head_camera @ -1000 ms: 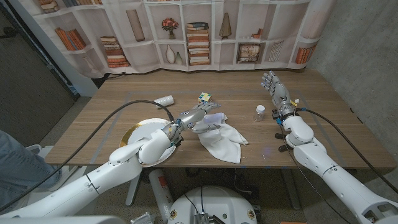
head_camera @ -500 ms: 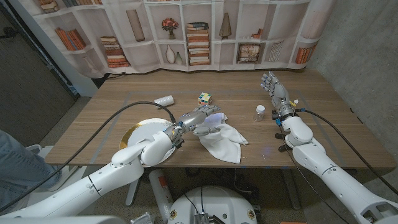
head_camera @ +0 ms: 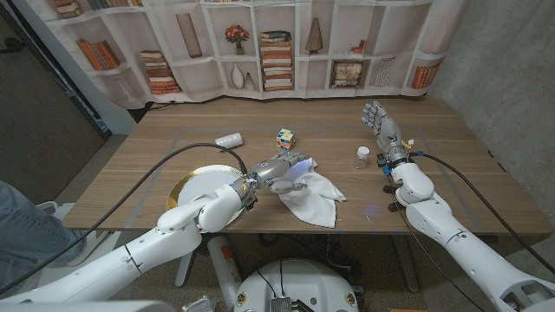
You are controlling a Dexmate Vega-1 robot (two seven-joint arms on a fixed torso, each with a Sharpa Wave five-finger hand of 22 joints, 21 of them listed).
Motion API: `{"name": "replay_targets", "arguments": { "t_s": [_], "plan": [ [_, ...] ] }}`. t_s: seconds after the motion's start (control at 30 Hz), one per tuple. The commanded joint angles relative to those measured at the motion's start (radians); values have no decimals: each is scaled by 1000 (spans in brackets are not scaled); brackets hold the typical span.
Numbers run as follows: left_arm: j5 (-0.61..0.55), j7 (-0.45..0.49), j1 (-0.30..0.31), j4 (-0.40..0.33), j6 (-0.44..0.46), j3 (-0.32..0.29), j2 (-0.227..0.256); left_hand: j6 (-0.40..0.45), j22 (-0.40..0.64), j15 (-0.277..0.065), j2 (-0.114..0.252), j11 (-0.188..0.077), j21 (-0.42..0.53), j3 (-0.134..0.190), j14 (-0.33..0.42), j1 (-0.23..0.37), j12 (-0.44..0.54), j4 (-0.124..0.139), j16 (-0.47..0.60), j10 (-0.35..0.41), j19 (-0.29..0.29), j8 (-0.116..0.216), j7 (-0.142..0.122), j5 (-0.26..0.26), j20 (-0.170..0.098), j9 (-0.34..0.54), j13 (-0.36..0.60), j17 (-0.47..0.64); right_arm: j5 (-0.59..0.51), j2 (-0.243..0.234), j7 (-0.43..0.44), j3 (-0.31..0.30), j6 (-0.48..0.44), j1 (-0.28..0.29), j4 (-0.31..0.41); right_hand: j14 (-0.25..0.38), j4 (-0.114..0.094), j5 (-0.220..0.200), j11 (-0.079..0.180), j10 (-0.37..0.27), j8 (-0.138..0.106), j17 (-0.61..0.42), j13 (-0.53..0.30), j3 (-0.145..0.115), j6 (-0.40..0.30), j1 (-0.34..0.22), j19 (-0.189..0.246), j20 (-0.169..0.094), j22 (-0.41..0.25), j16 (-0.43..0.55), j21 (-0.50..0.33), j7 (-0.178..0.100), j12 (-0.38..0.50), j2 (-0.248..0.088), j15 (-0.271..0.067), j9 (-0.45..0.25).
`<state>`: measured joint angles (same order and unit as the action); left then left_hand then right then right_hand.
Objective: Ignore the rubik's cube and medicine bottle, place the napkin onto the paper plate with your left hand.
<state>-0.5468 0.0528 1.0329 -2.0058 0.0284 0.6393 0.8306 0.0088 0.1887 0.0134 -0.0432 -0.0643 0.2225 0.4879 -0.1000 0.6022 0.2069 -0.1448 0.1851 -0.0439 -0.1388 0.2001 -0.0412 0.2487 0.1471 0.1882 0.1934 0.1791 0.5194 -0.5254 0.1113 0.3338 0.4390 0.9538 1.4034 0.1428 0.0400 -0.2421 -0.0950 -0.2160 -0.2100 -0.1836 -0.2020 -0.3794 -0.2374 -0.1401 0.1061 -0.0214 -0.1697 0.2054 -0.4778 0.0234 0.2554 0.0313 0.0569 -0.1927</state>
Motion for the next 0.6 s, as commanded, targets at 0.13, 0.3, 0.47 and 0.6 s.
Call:
{"name": "replay_targets", "arguments": {
  "t_s": [0.13, 0.3, 0.47, 0.6],
  "plan": [
    [-10, -36, -15, 6, 29, 26, -2, -4, 1, 12, -4, 0, 5, -2, -2, 15, -2, -2, 4, -9, 3, 0, 3, 10, 28, 6, 2, 5, 0, 3, -2, 4, -3, -9, -6, -4, 7, 0, 1, 2, 2, -4, -2, -3, 6, -9, -1, 2, -6, -1, 2, -1, 2, -5, -4, -6],
    [-14, -43, -20, 8, 36, 33, -5, -5, 1, 13, -4, 1, 6, -2, -2, 18, -1, -2, 4, -8, 5, 0, 1, 10, 30, 6, 2, 5, -1, 1, -6, 5, -2, -12, -10, -4, 7, 0, 1, 2, 2, -4, -2, -3, 6, -9, -1, 2, -6, -1, 2, -1, 2, -5, -4, -6],
    [-13, -52, -28, 15, 39, 40, -8, -2, 1, 13, -5, 1, 6, -2, -2, 21, 0, -2, 5, -7, 6, 1, 0, 11, 32, 6, 2, 5, 4, 5, -5, 6, -6, -14, -12, -4, 7, 0, 1, 2, 2, -4, -2, -3, 6, -9, -1, 2, -6, -1, 2, -1, 2, -5, -4, -6],
    [-18, -54, -35, 21, 41, 47, -12, -1, 1, 14, -5, 0, 6, -2, 0, 24, 0, -3, 5, -7, 7, 2, -1, 12, 33, 6, 2, 5, 2, 6, -8, 7, -2, -15, -18, -4, 7, 0, 1, 2, 2, -4, -2, -3, 6, -9, -1, 2, -6, -1, 2, -1, 2, -5, -4, -6]
  ]
}}
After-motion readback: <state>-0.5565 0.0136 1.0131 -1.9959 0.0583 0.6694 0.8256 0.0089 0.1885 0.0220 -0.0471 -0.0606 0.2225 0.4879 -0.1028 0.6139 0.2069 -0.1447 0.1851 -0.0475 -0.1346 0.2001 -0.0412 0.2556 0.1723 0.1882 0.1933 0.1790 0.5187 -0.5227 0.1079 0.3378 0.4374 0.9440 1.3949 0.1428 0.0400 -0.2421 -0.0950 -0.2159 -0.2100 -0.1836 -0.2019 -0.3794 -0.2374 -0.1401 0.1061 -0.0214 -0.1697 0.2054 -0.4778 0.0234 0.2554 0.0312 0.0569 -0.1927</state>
